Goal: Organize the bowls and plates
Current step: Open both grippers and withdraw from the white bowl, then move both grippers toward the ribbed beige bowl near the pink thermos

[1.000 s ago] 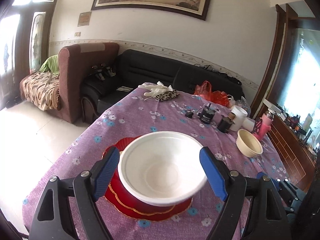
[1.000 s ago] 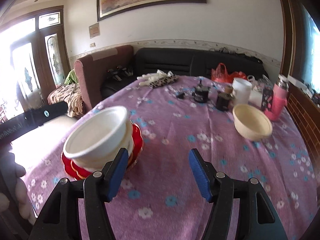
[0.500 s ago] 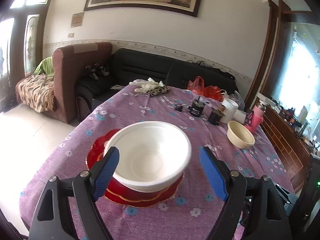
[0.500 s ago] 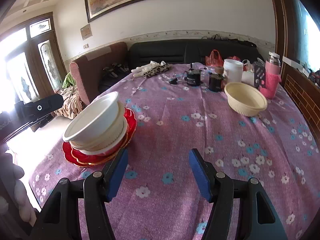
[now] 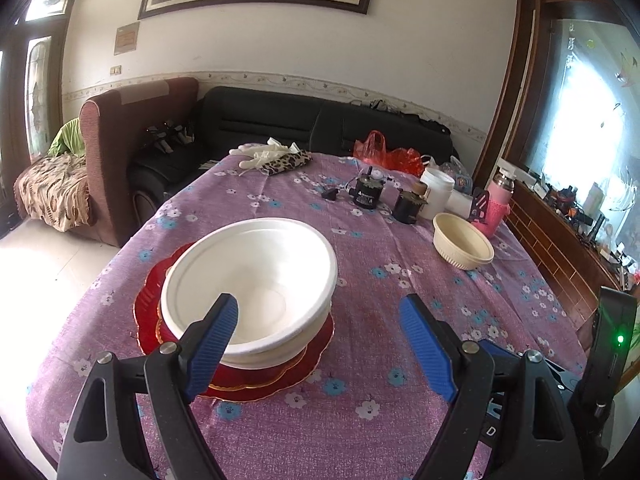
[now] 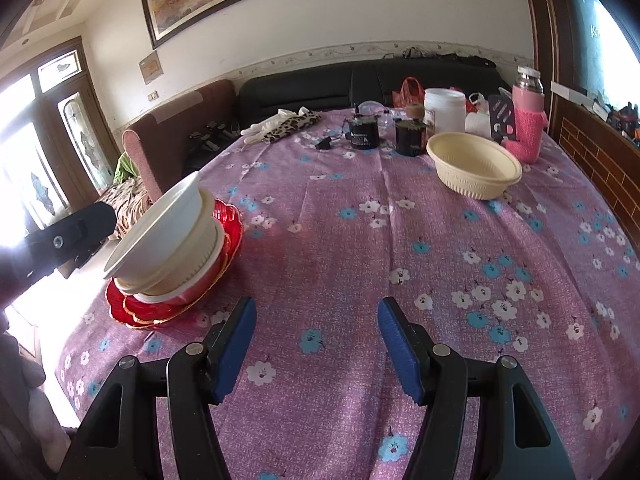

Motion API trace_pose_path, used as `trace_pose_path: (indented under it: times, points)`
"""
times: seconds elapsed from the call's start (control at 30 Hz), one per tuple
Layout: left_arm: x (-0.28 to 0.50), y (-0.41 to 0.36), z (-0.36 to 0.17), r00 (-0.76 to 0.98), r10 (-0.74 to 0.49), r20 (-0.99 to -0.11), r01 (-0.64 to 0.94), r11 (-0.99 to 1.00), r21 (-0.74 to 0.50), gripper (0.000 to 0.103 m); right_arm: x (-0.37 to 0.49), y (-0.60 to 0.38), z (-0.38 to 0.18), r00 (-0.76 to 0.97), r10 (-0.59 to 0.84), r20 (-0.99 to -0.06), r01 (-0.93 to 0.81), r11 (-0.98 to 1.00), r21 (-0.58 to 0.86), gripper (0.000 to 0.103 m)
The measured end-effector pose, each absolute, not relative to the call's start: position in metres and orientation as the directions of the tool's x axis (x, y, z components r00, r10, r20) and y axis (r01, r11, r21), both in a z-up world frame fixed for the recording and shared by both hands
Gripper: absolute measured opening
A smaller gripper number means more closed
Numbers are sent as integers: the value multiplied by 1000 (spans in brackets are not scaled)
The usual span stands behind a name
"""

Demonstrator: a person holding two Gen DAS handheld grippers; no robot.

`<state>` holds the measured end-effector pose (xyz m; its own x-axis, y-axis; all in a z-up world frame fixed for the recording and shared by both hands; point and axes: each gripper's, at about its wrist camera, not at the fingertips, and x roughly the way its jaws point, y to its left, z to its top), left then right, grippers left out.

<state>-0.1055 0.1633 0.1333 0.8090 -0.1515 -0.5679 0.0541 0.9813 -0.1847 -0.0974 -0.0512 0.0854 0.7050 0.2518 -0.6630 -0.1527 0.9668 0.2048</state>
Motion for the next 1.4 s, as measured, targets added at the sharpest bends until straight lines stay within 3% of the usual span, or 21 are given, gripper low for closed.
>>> trace_pose_path:
  times: [0.3,0.83,1.4]
  points:
    - [-99,130,138,801,-107,-589,67,994,-89,83,-74,-75,93,709,271,-651,-134,958,253,68]
    - [-58,49,122,755,14,-655,102,985,138,83,-22,-166,103,741,180,-647,-4,964,264,68]
    - [-16,1,110,732,52,-680,136,966,220,83,64,-277,102,765,108,-635,244,864,441,68]
